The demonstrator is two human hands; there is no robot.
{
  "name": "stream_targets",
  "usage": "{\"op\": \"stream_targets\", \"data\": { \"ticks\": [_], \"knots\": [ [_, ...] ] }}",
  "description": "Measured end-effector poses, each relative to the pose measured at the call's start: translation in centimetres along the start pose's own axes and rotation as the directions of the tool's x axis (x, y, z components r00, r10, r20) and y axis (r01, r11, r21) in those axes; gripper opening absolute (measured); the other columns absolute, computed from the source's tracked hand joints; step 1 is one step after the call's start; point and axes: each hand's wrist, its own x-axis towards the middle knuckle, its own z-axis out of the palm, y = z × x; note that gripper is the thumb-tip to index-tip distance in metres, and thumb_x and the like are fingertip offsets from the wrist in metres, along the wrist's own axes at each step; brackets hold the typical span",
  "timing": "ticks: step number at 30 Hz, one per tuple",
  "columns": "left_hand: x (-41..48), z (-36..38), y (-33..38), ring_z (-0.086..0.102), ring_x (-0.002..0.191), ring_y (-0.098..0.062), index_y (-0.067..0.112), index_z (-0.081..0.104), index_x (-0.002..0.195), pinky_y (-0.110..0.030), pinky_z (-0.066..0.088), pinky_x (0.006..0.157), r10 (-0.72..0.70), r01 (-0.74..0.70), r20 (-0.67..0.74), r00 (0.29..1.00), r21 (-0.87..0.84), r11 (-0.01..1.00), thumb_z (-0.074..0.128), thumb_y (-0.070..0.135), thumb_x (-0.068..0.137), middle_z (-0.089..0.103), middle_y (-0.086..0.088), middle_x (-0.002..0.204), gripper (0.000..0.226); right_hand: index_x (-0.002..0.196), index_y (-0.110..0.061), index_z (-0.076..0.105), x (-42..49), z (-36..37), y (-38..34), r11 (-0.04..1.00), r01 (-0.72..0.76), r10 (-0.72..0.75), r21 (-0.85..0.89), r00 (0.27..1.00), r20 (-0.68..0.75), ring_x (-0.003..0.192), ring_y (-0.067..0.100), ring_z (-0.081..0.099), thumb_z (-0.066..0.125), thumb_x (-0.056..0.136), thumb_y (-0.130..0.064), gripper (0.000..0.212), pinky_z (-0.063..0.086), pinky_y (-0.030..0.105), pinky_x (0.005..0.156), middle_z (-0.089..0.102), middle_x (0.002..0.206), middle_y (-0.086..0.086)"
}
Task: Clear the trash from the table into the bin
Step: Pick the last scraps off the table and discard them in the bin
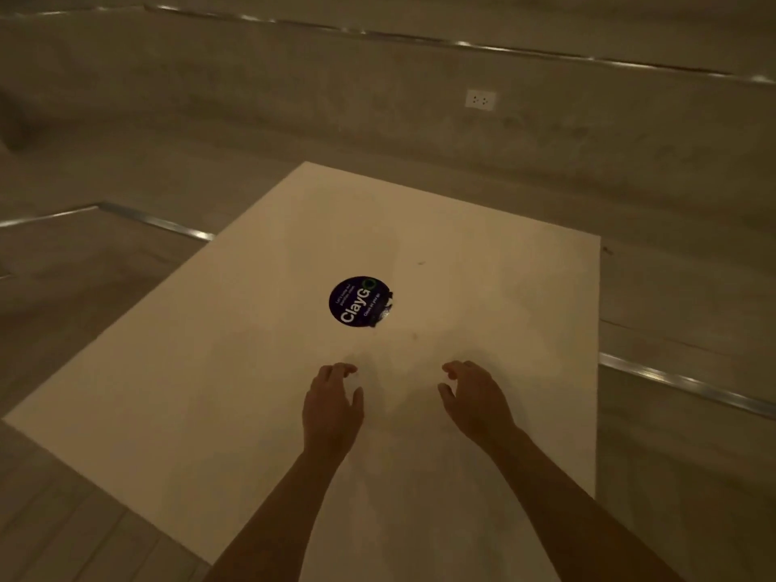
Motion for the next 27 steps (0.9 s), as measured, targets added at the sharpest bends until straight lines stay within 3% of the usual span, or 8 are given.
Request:
{"op": "stream_targets", "data": {
  "ticks": [4, 8, 11, 12, 15, 20, 24, 27],
  "knots": [
    [2.0, -1.0, -3.1, 0.057, 0.104, -0.021, 0.023, 0.055, 0.124, -0.039, 0.051, 0.089, -0.005, 0.006, 0.062, 0.998, -0.018, 1.000, 0.065, 0.026, 0.083, 0.053, 0.000, 0.121, 0.042, 0.131, -0.015, 0.050, 1.5, 1.7, -2.0, 0.997, -0.059, 0.060, 0.041, 0.998, -0.022, 0.120, 0.024, 0.049, 0.051, 0.093, -0.027, 0.039, 0.041, 0.033, 0.101, 0.056, 0.127, 0.007],
    [2.6, -0.7, -4.5, 0.055, 0.093, -0.015, 0.026, 0.066, 0.111, -0.030, 0.048, 0.084, 0.055, -0.047, 0.093, 0.994, -0.088, 0.995, 0.072, 0.032, 0.078, 0.056, 0.007, 0.101, 0.034, 0.132, -0.012, 0.051, 3.2, 2.8, -2.6, 0.994, -0.093, 0.096, 0.056, 0.995, -0.041, 0.113, 0.027, 0.053, 0.052, 0.094, -0.028, 0.041, 0.045, 0.036, 0.099, 0.054, 0.125, 0.011],
    [3.2, -0.2, -4.6, 0.057, 0.084, -0.010, 0.025, 0.073, 0.099, -0.010, 0.044, 0.079, 0.115, -0.093, 0.107, 0.988, -0.192, 0.977, 0.075, 0.027, 0.076, 0.054, 0.016, 0.090, 0.023, 0.128, -0.011, 0.056, 4.4, 3.2, -2.6, 0.987, -0.111, 0.123, 0.119, 0.988, -0.096, 0.106, 0.030, 0.055, 0.056, 0.092, -0.028, 0.040, 0.046, 0.038, 0.096, 0.055, 0.117, 0.012],
    [3.5, 0.0, -4.6, 0.058, 0.083, -0.011, 0.024, 0.074, 0.096, -0.012, 0.046, 0.079, 0.125, -0.096, 0.116, 0.985, -0.228, 0.969, 0.075, 0.025, 0.077, 0.056, 0.015, 0.089, 0.019, 0.126, -0.012, 0.058, 4.7, 3.4, -2.6, 0.985, -0.113, 0.128, 0.128, 0.985, -0.118, 0.104, 0.030, 0.055, 0.057, 0.091, -0.027, 0.038, 0.047, 0.036, 0.094, 0.056, 0.115, 0.012],
    [4.3, 0.4, -4.5, 0.060, 0.083, -0.017, 0.021, 0.076, 0.095, -0.038, 0.052, 0.079, 0.175, -0.148, 0.112, 0.978, -0.217, 0.965, 0.073, 0.022, 0.078, 0.059, 0.005, 0.090, 0.016, 0.121, -0.016, 0.063, 5.6, 3.8, -2.6, 0.977, -0.116, 0.148, 0.179, 0.972, -0.181, 0.099, 0.027, 0.055, 0.060, 0.090, -0.027, 0.034, 0.047, 0.033, 0.086, 0.058, 0.107, 0.009],
    [5.0, 0.5, -4.1, 0.057, 0.082, -0.010, 0.020, 0.076, 0.094, -0.030, 0.051, 0.076, 0.231, -0.216, 0.070, 0.971, -0.171, 0.961, 0.070, 0.020, 0.080, 0.062, 0.007, 0.086, 0.015, 0.108, -0.020, 0.071, 7.0, 4.4, -2.6, 0.957, -0.130, 0.198, 0.260, 0.947, -0.254, 0.085, 0.024, 0.057, 0.066, 0.086, -0.030, 0.024, 0.050, 0.037, 0.077, 0.062, 0.092, 0.005],
    [5.3, 0.5, -4.0, 0.061, 0.085, -0.018, 0.013, 0.075, 0.089, -0.032, 0.051, 0.078, 0.259, -0.253, 0.054, 0.964, -0.098, 0.962, 0.069, 0.014, 0.082, 0.067, -0.001, 0.090, 0.010, 0.093, -0.020, 0.076, 7.7, 5.0, -2.6, 0.930, -0.124, 0.242, 0.346, 0.916, -0.320, 0.080, 0.021, 0.058, 0.071, 0.081, -0.028, 0.015, 0.048, 0.034, 0.074, 0.065, 0.084, 0.001],
    [5.5, 0.5, -3.9, 0.065, 0.082, -0.025, 0.009, 0.075, 0.087, -0.030, 0.049, 0.077, 0.324, -0.324, 0.049, 0.945, -0.017, 0.946, 0.072, 0.009, 0.079, 0.070, -0.007, 0.089, 0.008, 0.087, -0.019, 0.077, 7.9, 5.3, -2.5, 0.950, -0.087, 0.197, 0.301, 0.913, -0.358, 0.080, 0.020, 0.057, 0.071, 0.081, -0.023, 0.009, 0.048, 0.034, 0.071, 0.065, 0.083, 0.000]
  ]
}}
